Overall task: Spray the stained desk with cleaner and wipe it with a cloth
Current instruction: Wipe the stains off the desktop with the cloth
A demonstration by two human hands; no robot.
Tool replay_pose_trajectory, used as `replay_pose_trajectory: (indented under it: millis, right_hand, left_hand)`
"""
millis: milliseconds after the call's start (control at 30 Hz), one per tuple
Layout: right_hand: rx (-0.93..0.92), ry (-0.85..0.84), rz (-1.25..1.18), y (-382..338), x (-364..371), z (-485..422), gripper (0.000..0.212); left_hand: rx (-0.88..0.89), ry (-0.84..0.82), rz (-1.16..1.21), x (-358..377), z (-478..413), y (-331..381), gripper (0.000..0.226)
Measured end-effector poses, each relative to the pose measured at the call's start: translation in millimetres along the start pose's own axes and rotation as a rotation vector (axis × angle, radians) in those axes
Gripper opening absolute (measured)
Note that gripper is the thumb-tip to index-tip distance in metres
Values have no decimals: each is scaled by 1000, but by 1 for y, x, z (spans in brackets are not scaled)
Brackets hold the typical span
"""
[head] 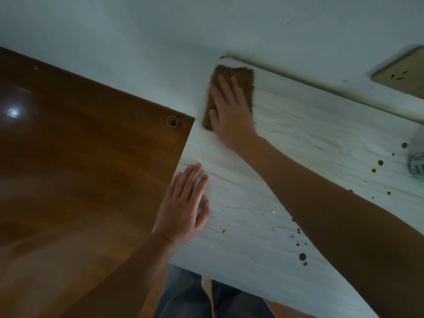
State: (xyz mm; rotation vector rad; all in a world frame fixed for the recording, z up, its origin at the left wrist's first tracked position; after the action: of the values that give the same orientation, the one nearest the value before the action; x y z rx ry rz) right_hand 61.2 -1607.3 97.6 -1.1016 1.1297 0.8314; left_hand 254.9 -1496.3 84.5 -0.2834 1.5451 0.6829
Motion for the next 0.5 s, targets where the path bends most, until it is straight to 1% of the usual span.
replay_pose_trajectory:
  millis: [100,133,200,267,400,500]
  right_hand:
    - [-219,-75,28,-45,18,7,57]
    - [-261,-87,13,-49,20,11,57]
    - [-288,-86,-9,-39,19,17,57]
    - [-252,-73,-2,-16,15,17,58]
    - [-4,28,-47,53,-6,16,59]
    - [128,28,-50,71,-9,19,60]
  left_hand:
    - [-9,-14,-3,2,0,-1,60]
    - [-13,-18,-6,2,0,-1,60]
    - [-12,-21,-9,3,0,-1,60]
    - [-9,-17,-8,3,0,-1,60]
    - [-3,5,1,1,0,-1,60]
    - [-1,17,10,-1,1,-1,59]
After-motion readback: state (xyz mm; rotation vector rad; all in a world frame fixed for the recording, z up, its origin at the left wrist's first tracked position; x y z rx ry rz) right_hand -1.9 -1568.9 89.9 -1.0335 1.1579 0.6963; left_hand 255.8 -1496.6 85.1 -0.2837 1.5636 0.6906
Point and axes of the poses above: each hand's wrist, its own z-axis away from the middle knuckle, its own x-axis out of the palm, y = z × x, the point moved 10 cm from there along -z, towards the middle knuckle, and after that the axes turned 2 degrees about -x, right-handed, at the moved point
